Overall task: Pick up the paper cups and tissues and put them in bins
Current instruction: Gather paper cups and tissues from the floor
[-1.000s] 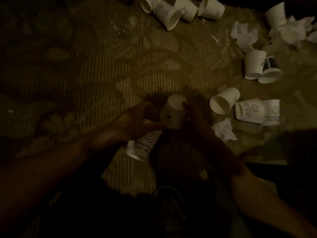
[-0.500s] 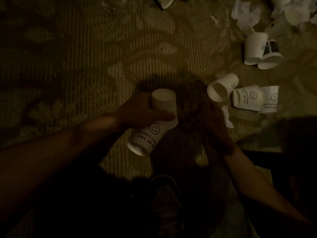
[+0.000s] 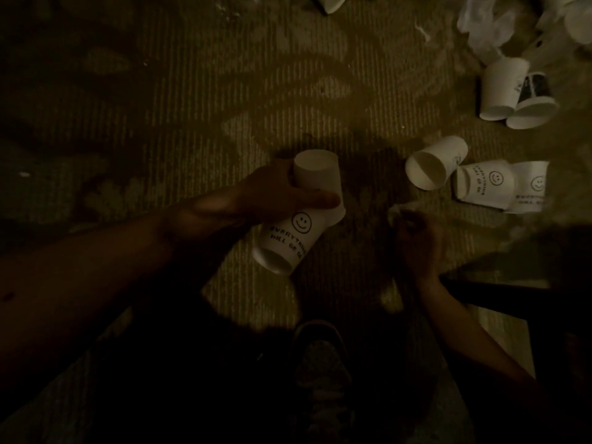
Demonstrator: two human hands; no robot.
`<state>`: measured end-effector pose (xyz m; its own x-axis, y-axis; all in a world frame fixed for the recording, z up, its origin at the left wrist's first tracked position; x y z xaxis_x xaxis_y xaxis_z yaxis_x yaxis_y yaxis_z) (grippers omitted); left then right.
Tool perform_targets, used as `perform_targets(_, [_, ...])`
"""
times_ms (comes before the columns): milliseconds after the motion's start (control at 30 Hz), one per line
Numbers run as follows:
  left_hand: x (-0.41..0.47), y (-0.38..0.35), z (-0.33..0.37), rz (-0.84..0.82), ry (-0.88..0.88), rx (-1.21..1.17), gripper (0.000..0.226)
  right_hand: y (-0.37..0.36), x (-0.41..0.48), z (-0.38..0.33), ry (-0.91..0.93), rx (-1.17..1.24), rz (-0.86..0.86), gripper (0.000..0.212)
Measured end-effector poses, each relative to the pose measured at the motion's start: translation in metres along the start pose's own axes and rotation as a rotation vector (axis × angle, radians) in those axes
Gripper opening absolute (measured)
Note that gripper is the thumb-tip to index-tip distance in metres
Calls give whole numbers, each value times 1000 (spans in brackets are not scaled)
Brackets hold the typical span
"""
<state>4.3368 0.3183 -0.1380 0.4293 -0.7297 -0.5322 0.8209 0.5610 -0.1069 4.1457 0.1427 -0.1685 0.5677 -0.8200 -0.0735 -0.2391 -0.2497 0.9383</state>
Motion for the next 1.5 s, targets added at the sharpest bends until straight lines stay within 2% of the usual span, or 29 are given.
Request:
perform_targets(133, [-4,6,3,28,20,20,46,1,-3,-38,-76,205,-186,24])
perform_targets(233, [-8,11,7,48,36,-4,51,9,-7,-71,-113,407,-320,15])
perform_targets(367, [-22,19,26,-65,61,76,41,28,-13,-115,-35,620,-485,22])
perform_targets(500, [-67,47,65,-171,56,253,32,55,-24,-163,173,732,-679,23])
perform_targets(567, [-99,71,85,-175,60,346,31,65,-30,-194,342,718,-748,51])
perform_targets(600, [-119,85,95,-136,68,384,32,68,-35,-214,432,712,-754,53])
perform_targets(733, [-220,143,122,19,53,449,63,90,-66,-308,792,689,-734,53])
perform_targets(833, [-324,176,128,206,6,407,60,120,-114,-393,1141,545,-775,56])
perform_targets(900, [-406,185,122,408,-72,333,45,142,-163,-452,1357,476,-814,61])
perform_targets(967, [-488,183,113,641,-132,294,34,166,-223,-504,1550,493,-861,61])
perform_targets(1067, [-598,167,91,957,-158,285,34,192,-324,-551,1765,563,-921,65])
perform_targets(1133, [-657,147,75,1109,-162,294,40,195,-389,-564,1852,619,-986,64])
perform_targets(1200, [-700,124,55,1205,-206,275,45,188,-438,-565,1867,681,-1084,61])
perform_targets(1333, [-752,92,-1,1449,-149,286,54,142,-496,-553,1678,691,-1419,43])
perform_targets(1400, [-759,85,-31,1583,-63,368,42,111,-511,-547,1545,613,-1512,34])
perform_targets(1500, [-762,81,-65,1760,-76,301,19,77,-527,-538,1466,568,-1469,35])
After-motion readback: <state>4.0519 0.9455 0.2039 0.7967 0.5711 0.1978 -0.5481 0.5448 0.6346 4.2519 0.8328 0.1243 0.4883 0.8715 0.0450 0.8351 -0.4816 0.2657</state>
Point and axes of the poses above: each hand's wrist, its own x-axis towards the middle knuckle, its own y-axis out of the back of the hand, z = x × y, the point moved 1 cm from there along x, towards the middle knuckle, and after that the axes turned 14 degrees about -x, right-handed, at the moved point
